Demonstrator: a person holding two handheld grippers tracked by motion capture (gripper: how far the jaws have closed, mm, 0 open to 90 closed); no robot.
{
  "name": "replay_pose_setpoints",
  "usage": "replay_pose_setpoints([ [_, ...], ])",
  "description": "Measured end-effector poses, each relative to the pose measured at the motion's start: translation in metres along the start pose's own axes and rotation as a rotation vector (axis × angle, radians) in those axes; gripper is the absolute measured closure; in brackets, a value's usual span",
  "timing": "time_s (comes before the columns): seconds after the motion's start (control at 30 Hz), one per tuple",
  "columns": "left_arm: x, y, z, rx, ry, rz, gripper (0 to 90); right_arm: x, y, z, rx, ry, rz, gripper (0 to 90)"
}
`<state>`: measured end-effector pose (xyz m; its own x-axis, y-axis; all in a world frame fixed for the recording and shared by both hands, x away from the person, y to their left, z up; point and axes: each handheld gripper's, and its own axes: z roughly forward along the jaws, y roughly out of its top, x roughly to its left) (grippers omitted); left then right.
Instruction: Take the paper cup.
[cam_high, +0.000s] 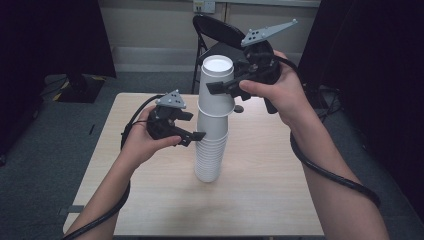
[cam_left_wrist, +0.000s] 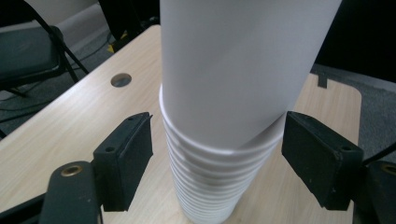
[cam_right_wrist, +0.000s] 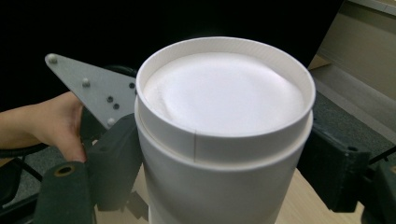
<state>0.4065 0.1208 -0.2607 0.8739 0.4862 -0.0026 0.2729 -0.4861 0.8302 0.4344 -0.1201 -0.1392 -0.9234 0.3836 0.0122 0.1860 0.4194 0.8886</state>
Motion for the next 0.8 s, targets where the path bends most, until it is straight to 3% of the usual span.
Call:
replay_pose_setpoints([
  [0.23,-0.003,0.006,-0.001,-0.010,-0.007,0.013,25.6,0.000,0.000,-0.001,-0.006,0.001,0.001,21.1],
  [0.43,-0.002,0.001,0.001,0.012,-0.015,0.009,25.2,0.000,0.009,-0.009,-0.033,-0.001,0.005,21.1],
  [0.8,-0.002,-0.005,0.007,0.031,-0.014,0.000,25.1,-0.006,0.007,-0.021,-0.061,-0.007,0.028,21.1],
])
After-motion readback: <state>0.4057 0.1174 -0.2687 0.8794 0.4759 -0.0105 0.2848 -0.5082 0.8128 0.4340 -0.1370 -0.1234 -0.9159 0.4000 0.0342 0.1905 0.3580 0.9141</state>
